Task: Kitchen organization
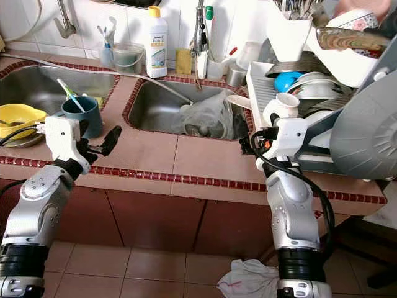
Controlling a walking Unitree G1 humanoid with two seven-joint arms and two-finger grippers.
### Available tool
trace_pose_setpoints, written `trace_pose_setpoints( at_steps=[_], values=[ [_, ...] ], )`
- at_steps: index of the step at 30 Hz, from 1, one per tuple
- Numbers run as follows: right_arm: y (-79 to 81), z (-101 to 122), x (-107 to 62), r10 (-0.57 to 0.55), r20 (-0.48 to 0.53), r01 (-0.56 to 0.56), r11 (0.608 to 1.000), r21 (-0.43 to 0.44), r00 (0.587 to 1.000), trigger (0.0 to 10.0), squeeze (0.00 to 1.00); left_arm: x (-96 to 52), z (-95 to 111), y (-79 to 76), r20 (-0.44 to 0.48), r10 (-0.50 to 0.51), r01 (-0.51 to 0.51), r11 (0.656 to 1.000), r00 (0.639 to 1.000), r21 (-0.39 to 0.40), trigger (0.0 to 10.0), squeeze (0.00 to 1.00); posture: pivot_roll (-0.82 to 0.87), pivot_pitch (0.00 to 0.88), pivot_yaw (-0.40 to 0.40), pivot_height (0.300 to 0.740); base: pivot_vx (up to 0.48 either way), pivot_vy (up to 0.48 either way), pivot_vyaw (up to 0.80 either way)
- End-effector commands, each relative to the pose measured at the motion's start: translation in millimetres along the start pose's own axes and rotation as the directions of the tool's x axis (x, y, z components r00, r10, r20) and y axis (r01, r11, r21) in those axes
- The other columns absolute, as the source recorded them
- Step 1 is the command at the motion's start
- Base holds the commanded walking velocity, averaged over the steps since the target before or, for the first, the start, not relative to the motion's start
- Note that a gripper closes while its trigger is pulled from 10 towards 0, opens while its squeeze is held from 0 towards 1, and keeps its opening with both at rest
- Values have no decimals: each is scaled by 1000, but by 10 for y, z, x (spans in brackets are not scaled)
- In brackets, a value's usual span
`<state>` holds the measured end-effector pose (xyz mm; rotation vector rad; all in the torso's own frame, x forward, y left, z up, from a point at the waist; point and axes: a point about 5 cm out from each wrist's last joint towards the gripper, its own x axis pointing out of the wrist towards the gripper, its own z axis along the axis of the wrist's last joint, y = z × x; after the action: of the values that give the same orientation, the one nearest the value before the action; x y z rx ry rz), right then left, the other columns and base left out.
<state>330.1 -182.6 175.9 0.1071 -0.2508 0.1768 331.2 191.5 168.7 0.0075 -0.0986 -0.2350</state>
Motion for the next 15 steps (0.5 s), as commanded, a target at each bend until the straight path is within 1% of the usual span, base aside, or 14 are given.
trace_pose_setpoints(
  at_steps=[1, 15],
  values=[
    [-29, 49, 24, -15, 26, 15, 1000, -7, 1000, 10000, 0, 38, 29, -24, 11, -10, 10, 1000, 1000, 7, 10000, 0, 114, 0, -66, 740, 0, 289, 0],
    [5, 47, 47, 1, 31, 0, 1000, -13, 1000, 10000, 0, 66, 36, -52, 16, -24, 24, 1000, 1000, 11, 10000, 0, 115, 0, -69, 740, 0, 310, 0]
  ],
)
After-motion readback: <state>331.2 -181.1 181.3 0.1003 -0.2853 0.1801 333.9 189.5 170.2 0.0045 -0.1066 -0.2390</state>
